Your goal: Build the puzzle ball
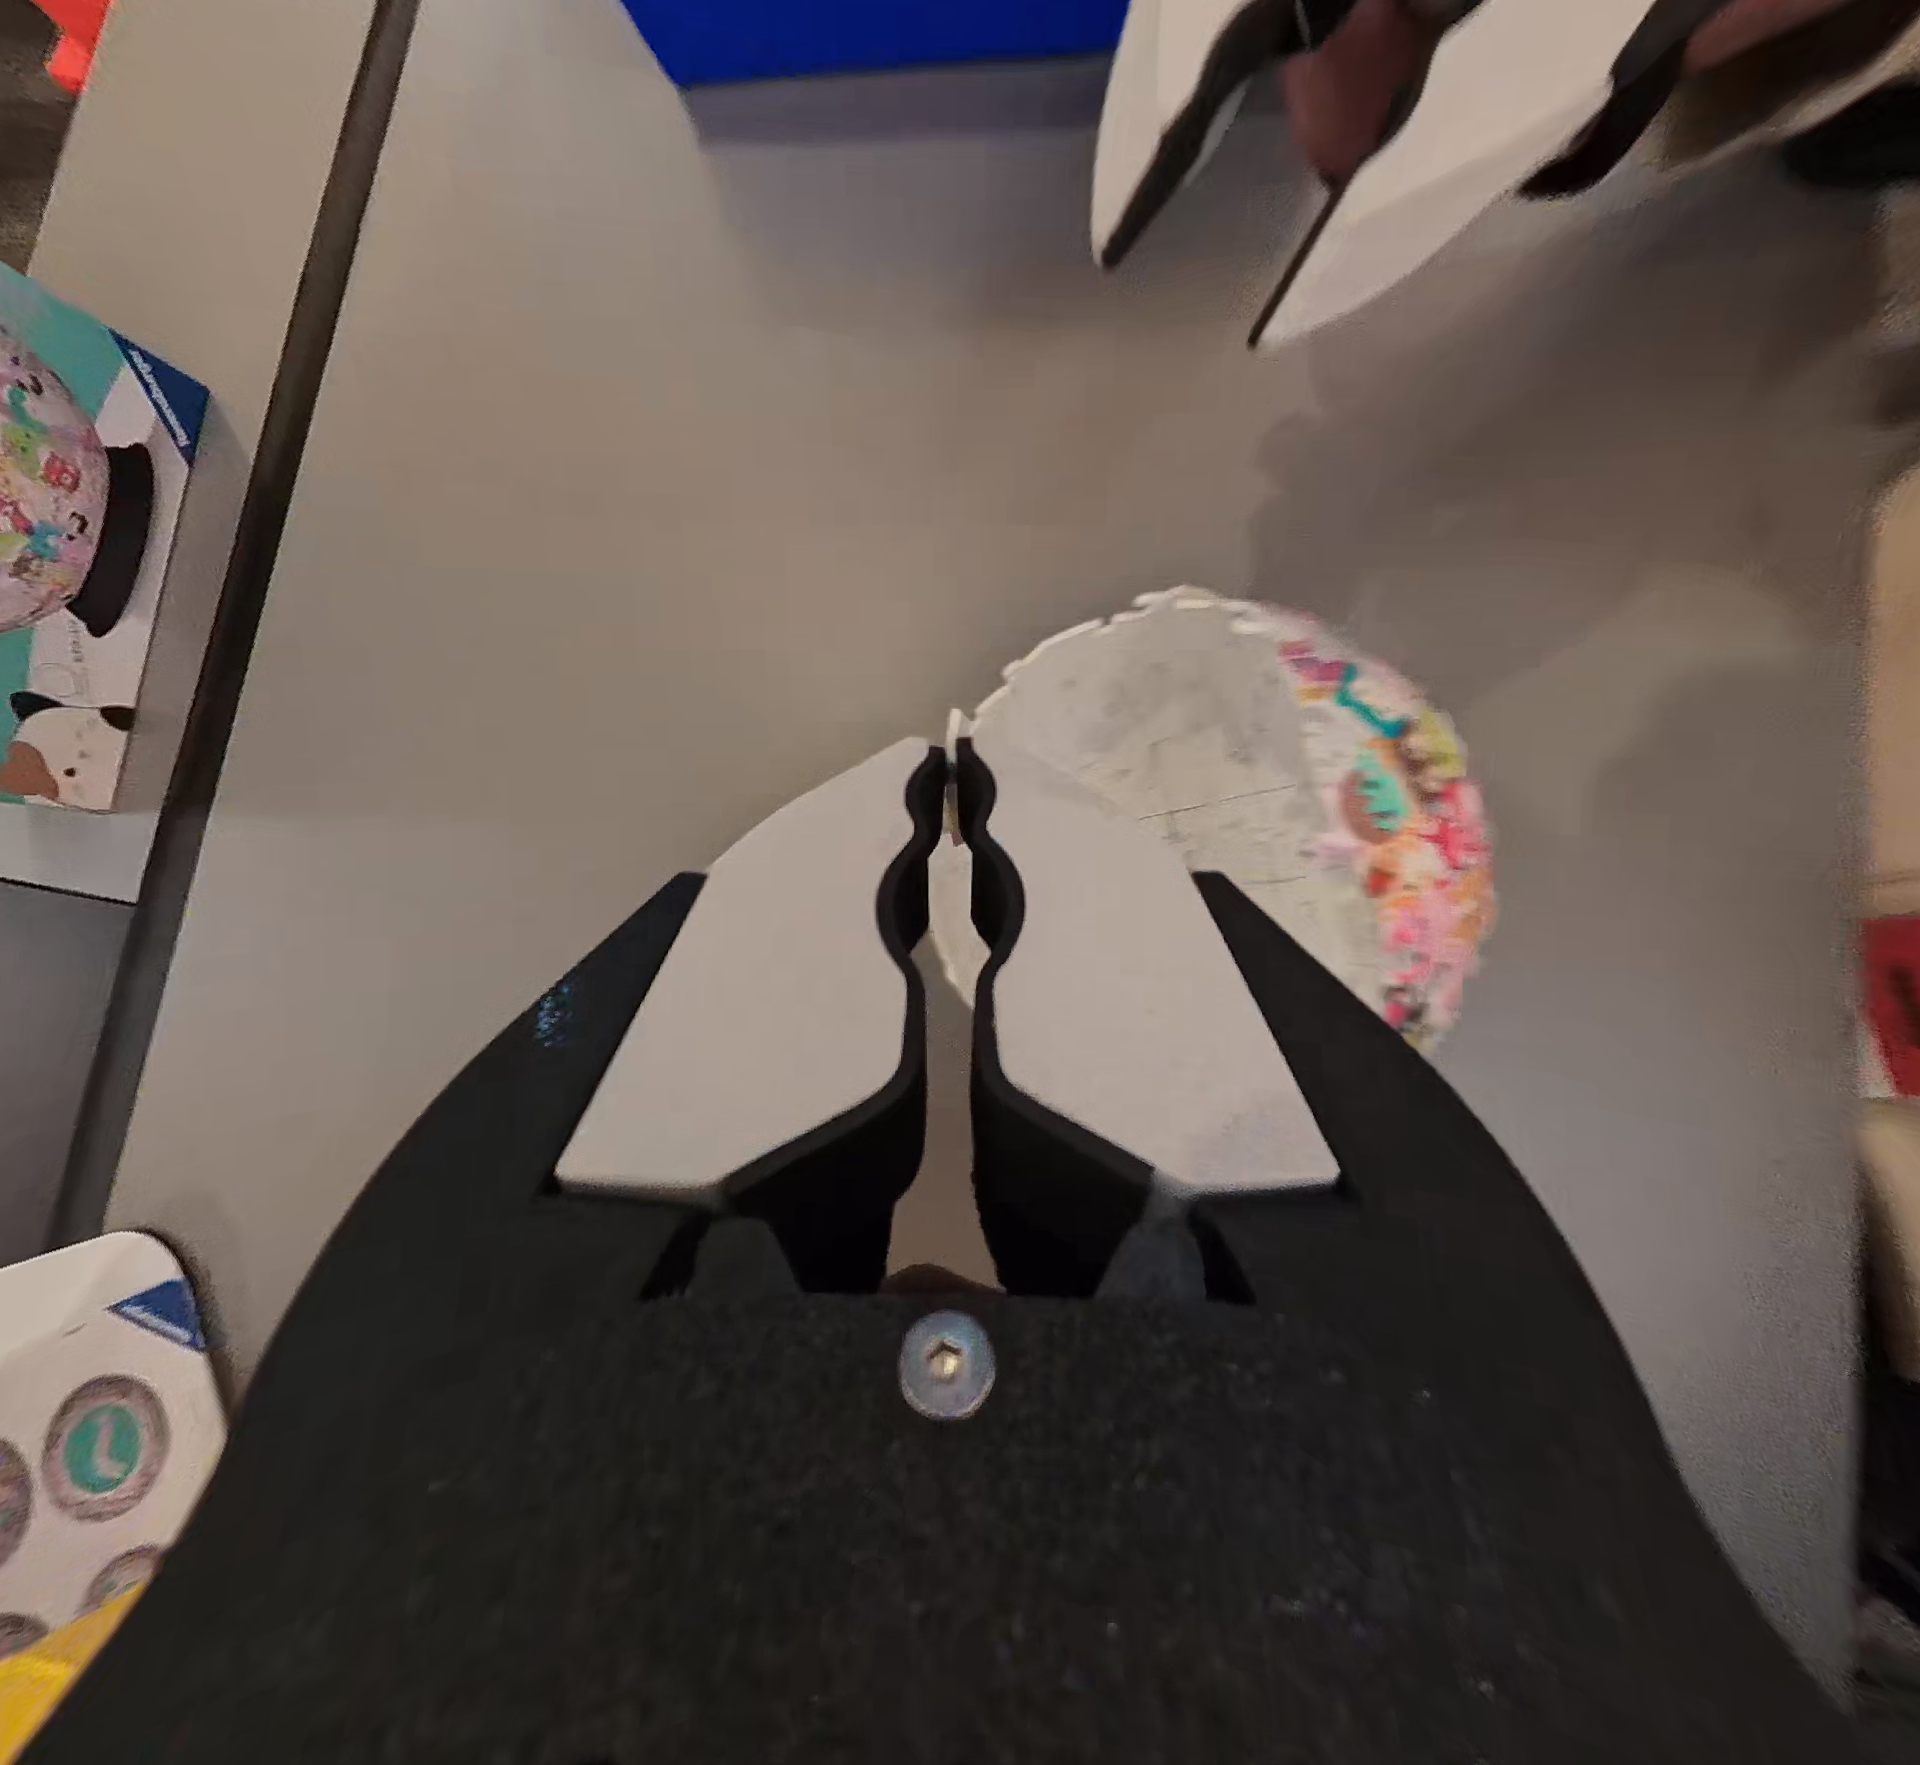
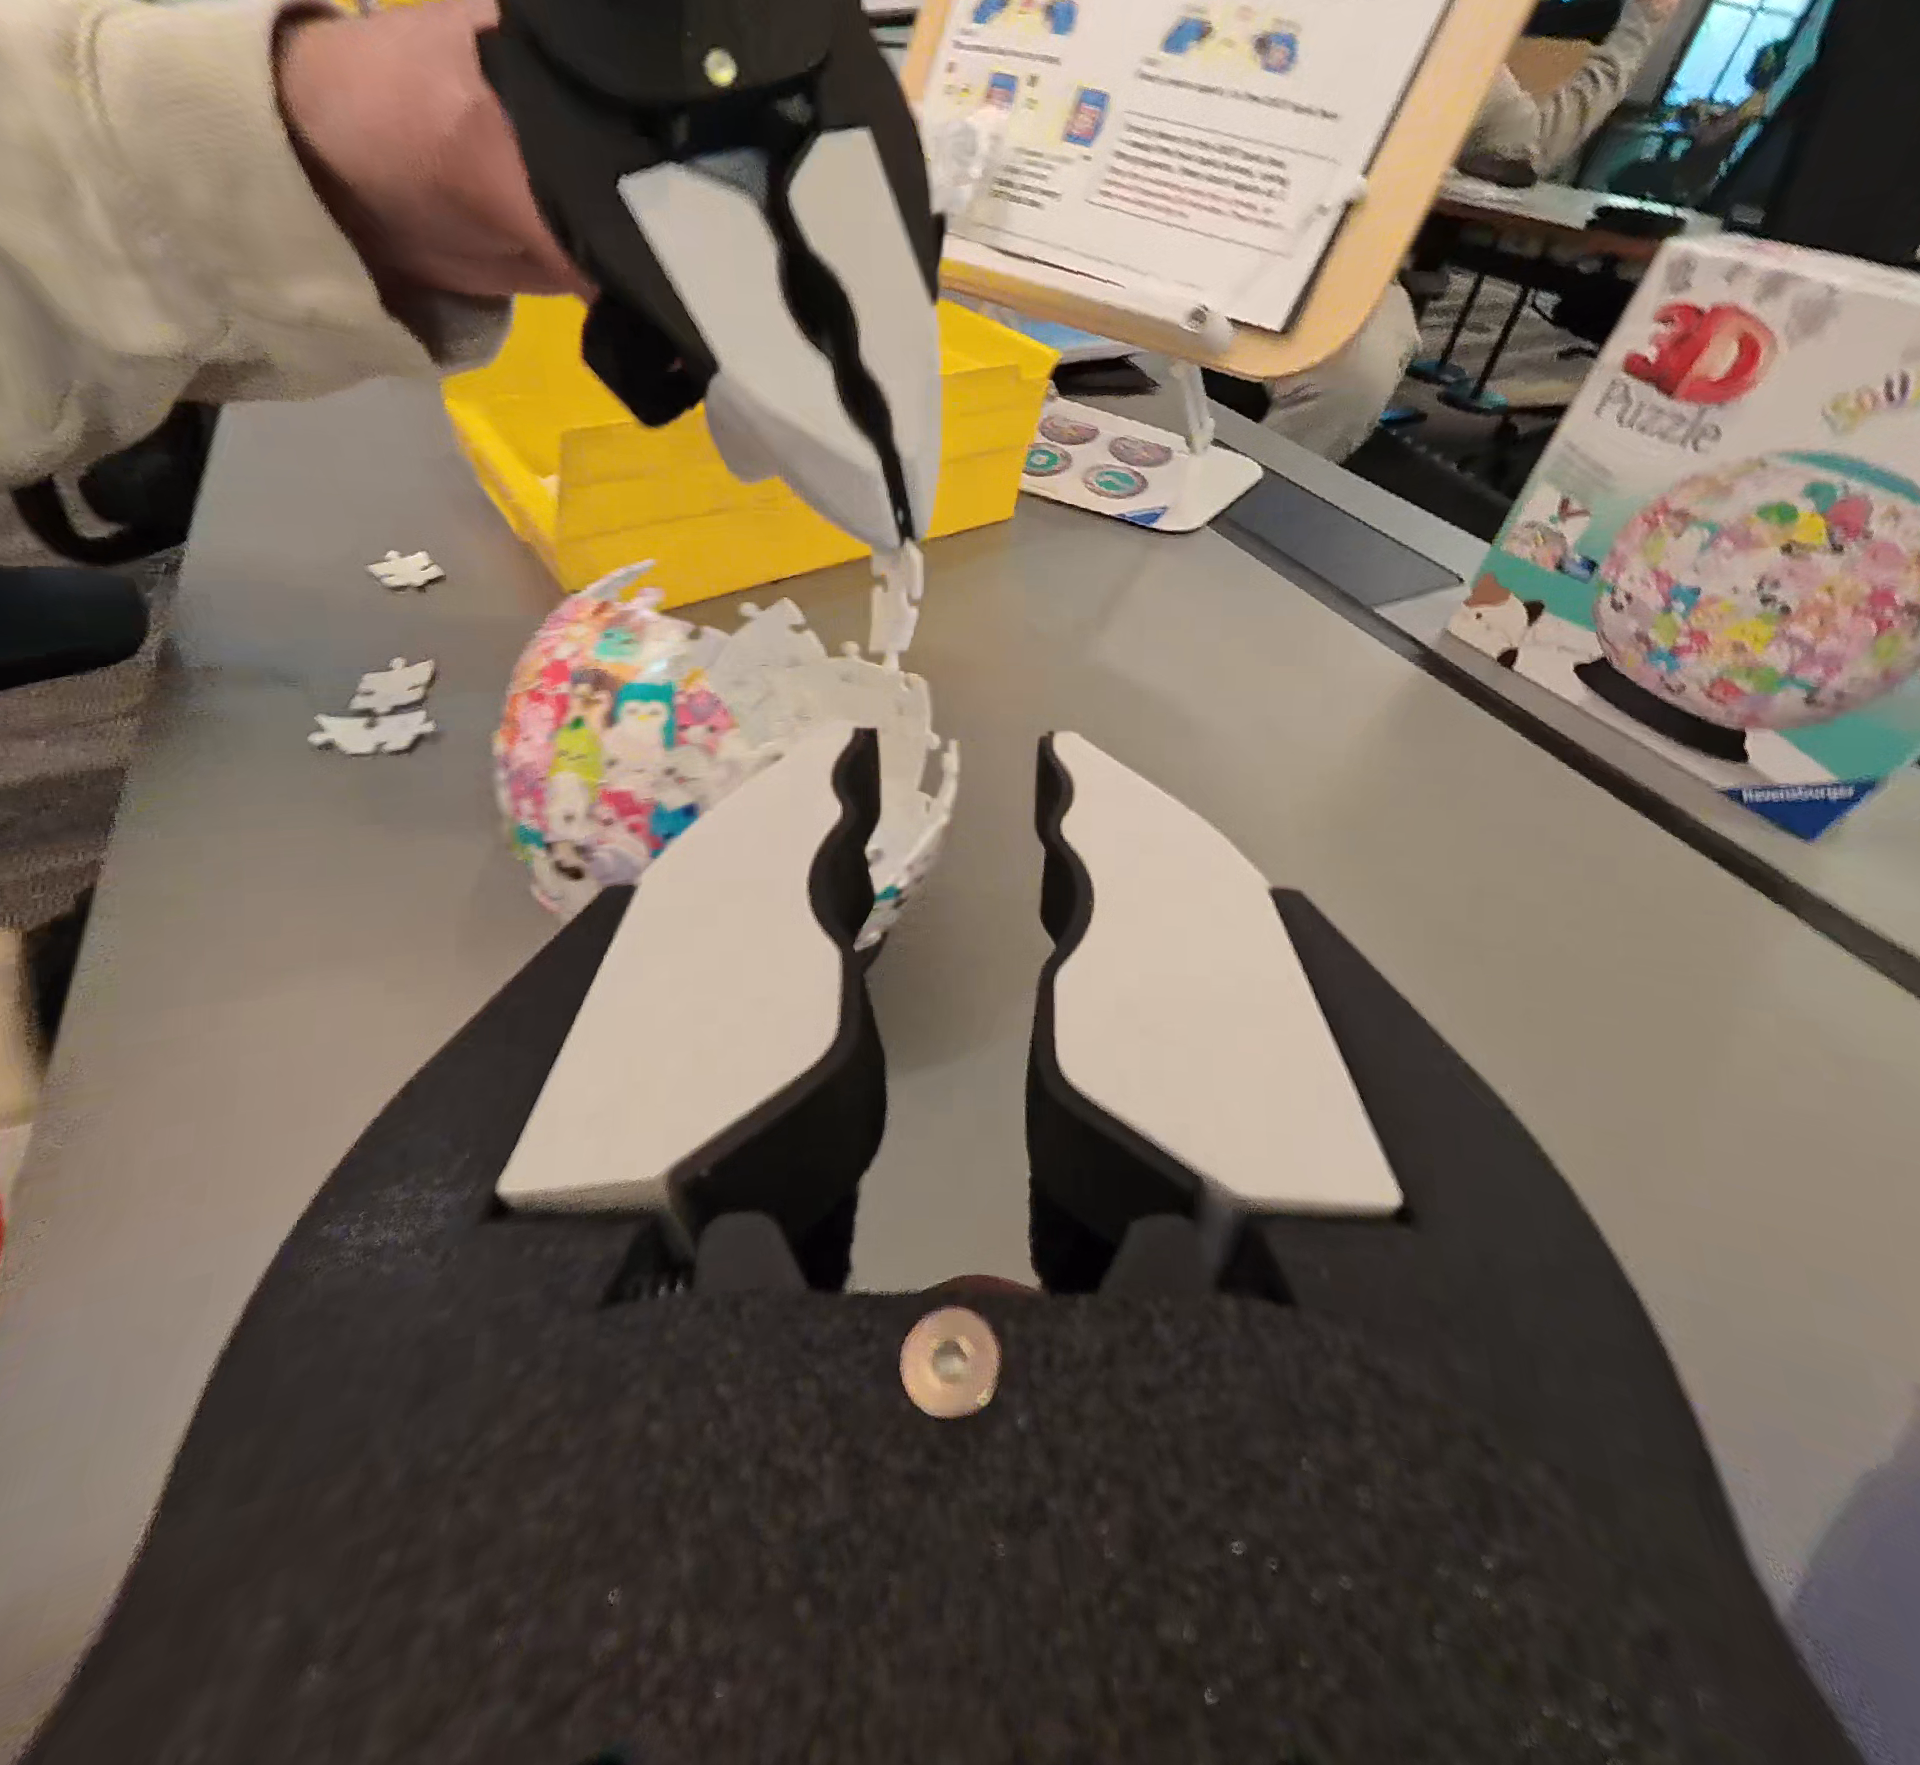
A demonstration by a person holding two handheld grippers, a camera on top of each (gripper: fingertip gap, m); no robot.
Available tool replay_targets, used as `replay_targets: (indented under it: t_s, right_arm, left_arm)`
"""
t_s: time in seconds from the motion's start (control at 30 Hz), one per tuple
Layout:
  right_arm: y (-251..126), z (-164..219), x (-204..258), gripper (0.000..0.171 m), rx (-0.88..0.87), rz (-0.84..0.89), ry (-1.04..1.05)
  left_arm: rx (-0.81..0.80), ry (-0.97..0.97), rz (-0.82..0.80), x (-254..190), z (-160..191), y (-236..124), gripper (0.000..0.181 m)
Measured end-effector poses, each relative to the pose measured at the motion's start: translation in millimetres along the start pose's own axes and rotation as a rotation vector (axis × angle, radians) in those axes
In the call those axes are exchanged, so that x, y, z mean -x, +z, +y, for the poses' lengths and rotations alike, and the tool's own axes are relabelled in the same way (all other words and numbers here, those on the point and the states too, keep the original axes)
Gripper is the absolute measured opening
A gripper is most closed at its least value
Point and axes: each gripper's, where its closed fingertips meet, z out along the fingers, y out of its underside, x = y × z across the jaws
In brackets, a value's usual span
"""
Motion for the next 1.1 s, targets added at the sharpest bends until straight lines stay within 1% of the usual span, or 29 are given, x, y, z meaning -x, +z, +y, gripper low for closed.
replay_targets:
  t_s: [0.03,0.1,0.23,0.33,0.4,0.5,0.63,0.73,0.8,0.83,0.9,1.1]
  right_arm:
    - [3.9,3.5,-4.4,0.028,0.018,0.007,0.017]
    - [13.9,15.7,-9.5,0.03,0.114,0.004,0.025]
    - [35.8,23.0,-15.9,0.039,0.259,-0.018,-0.014]
    - [49.4,20.5,-13.2,0.036,0.31,-0.078,-0.044]
    - [57.7,29.8,-8.0,0.033,0.407,-0.141,-0.039]
    - [68.5,37.6,-2.2,0.03,0.482,-0.221,-0.061]
    - [74.4,45.2,-6.8,0.029,0.566,-0.234,-0.124]
    - [75.1,54.9,-7.8,0.022,0.645,-0.25,-0.221]
    - [78.6,56.2,-6.3,0.019,0.652,-0.253,-0.275]
    - [80.6,55.3,-2.5,0.014,0.635,-0.269,-0.282]
    - [84.1,55.3,2.1,0.01,0.616,-0.291,-0.284]
    - [86.2,62.9,1.9,0.011,0.637,-0.316,-0.227]
  left_arm:
    - [0.016,0.012,-0.009,3.6,3.5,6.2,0.001]
    - [0.038,0.028,-0.008,5.4,8.8,16.4,0.002]
    - [0.054,0.076,-0.01,-0.6,16.2,29.9,0.002]
    - [0.06,0.113,-0.029,-3.7,21.0,31.4,0.002]
    - [0.052,0.116,-0.045,-3.2,23.3,31.9,0.002]
    - [0.018,0.107,-0.047,-3.3,22.8,34.7,0.002]
    - [0.039,0.119,-0.053,-1.2,28.7,42.2,0.002]
    - [0.036,0.123,-0.045,-1.8,27.2,45.2,0.002]
    - [0.05,0.131,-0.046,-1.5,27.8,46.4,0.002]
    - [0.056,0.135,-0.045,-1.6,28.1,46.8,0.002]
    - [0.067,0.139,-0.05,-0.9,29.7,47.4,0.002]
    - [0.073,0.116,-0.048,-0.5,31.3,47.1,0.002]
